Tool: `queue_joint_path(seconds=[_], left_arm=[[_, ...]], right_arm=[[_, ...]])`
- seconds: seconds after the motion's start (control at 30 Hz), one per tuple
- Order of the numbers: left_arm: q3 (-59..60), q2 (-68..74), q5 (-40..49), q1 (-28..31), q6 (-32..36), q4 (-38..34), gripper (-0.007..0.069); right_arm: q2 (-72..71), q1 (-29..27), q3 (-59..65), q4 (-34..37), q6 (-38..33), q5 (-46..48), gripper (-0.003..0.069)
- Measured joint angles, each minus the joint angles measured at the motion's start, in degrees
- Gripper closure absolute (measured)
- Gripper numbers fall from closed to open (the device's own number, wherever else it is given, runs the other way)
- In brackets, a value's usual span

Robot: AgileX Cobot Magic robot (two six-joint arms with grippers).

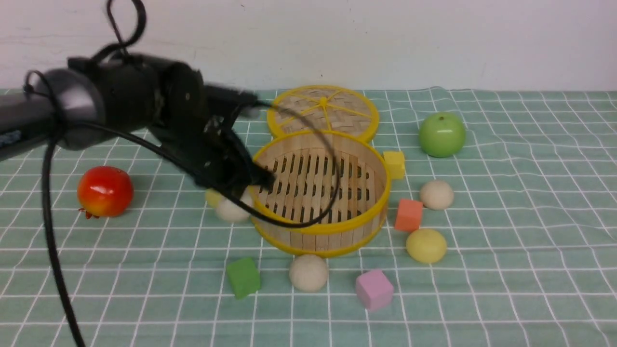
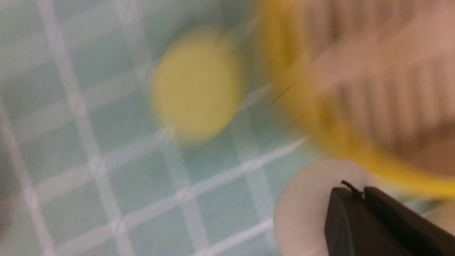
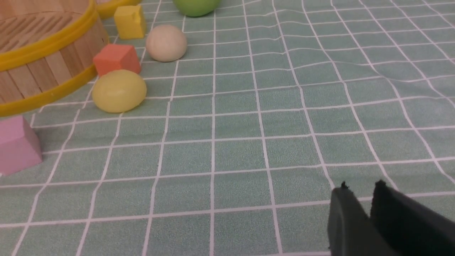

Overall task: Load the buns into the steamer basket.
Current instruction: Use the left arm to put the steamed stuffed bun into the steamer

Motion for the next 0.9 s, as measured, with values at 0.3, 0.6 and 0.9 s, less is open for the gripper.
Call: queue_joint_path(seconds=[0.3, 0.6, 0.9], left_arm=[[-0.26, 4.31, -12.76, -2.54, 4.40, -6.34, 0.0626], [-0.21, 10.74, -16.49, -2.45, 6.38, -6.66, 0.0447], [-0.28, 3.56, -13.83, -0.88, 0.68, -7.11, 0.0305]], right_arm=[[0.00, 0.00, 0.00, 0.00, 0.00, 0.00, 0.0545], [0.00, 0.00, 0.00, 0.00, 0.00, 0.00, 0.0545], [0.00, 0.00, 0.00, 0.00, 0.00, 0.00, 0.0545]])
